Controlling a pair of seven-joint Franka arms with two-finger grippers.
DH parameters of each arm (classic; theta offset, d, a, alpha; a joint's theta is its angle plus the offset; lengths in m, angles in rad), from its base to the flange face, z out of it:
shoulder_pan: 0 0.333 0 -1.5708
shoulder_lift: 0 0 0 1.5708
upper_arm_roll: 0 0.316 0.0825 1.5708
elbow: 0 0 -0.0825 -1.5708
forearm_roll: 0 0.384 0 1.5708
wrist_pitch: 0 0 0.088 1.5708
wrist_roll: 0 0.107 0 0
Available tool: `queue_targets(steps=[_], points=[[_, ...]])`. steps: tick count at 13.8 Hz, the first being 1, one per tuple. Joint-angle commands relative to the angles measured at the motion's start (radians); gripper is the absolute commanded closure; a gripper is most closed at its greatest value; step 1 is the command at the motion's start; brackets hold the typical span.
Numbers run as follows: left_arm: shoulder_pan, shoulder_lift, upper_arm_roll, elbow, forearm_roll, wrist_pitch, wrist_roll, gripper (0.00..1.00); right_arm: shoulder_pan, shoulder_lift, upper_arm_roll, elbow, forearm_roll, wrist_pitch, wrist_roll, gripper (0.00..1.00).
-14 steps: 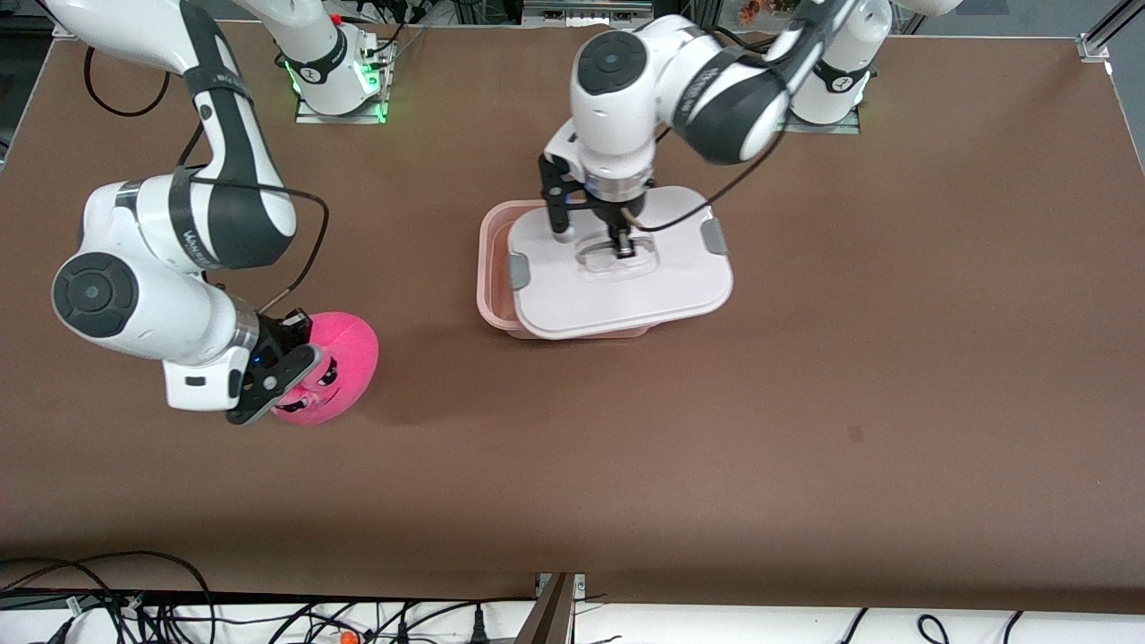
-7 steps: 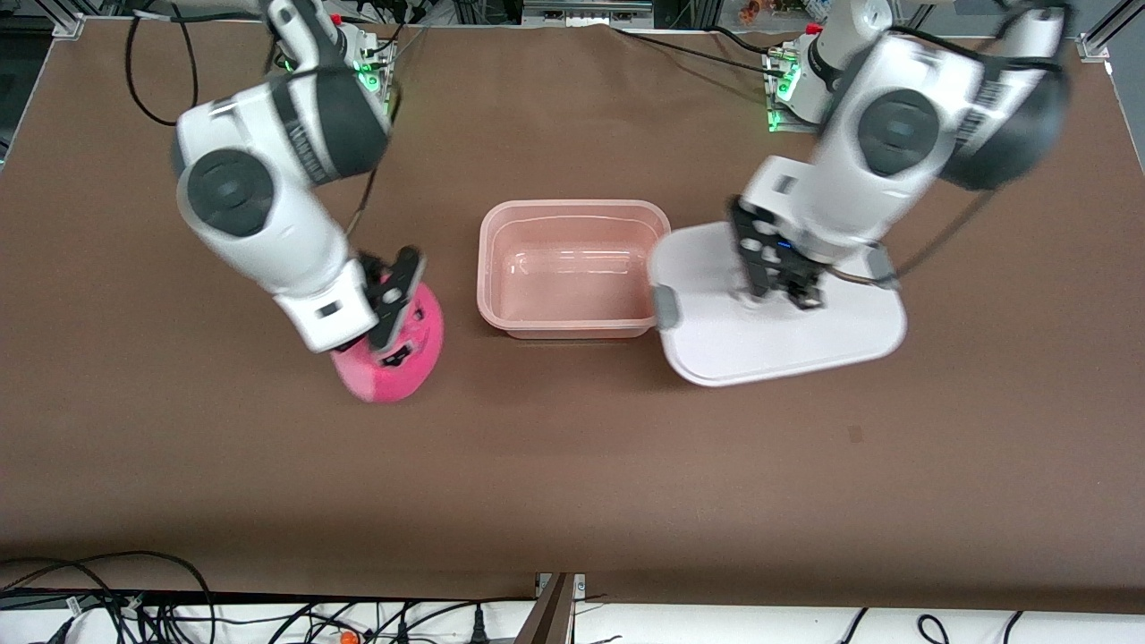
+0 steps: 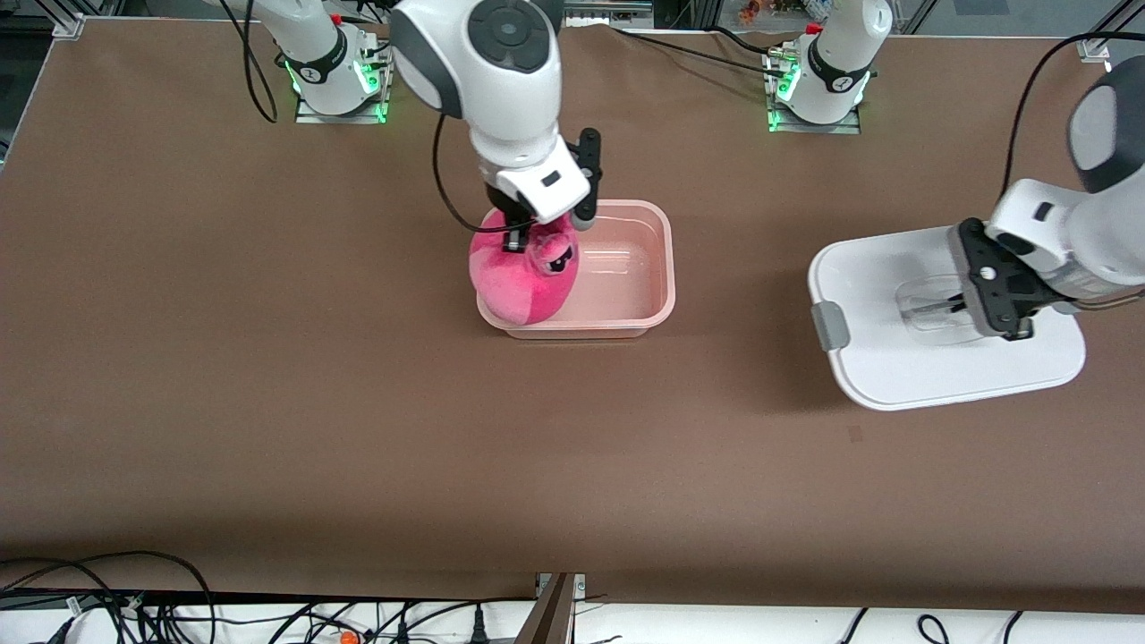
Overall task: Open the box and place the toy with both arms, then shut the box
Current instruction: 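Lower the pink toy into the open pink box with the right gripper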
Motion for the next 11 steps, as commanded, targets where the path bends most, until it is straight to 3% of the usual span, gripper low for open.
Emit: queue_targets(steps=[1, 8, 11], points=[[0.033, 0.047, -0.012, 0.055, 0.004, -0.038, 0.063, 1.0, 0.043, 0.084, -0.011, 0.027, -0.069, 0.01, 0.006, 1.0], [0.053, 0.083, -0.012, 0.072, 0.049, -0.034, 0.064, 1.0, 0.095, 0.144, -0.012, 0.017, -0.12, -0.002, 0.082, 1.0], [0.049, 0.084, -0.014, 0.075, 0.041, -0.035, 0.06, 1.0, 0.097, 0.125, -0.011, 0.027, -0.111, -0.081, 0.108, 1.0]])
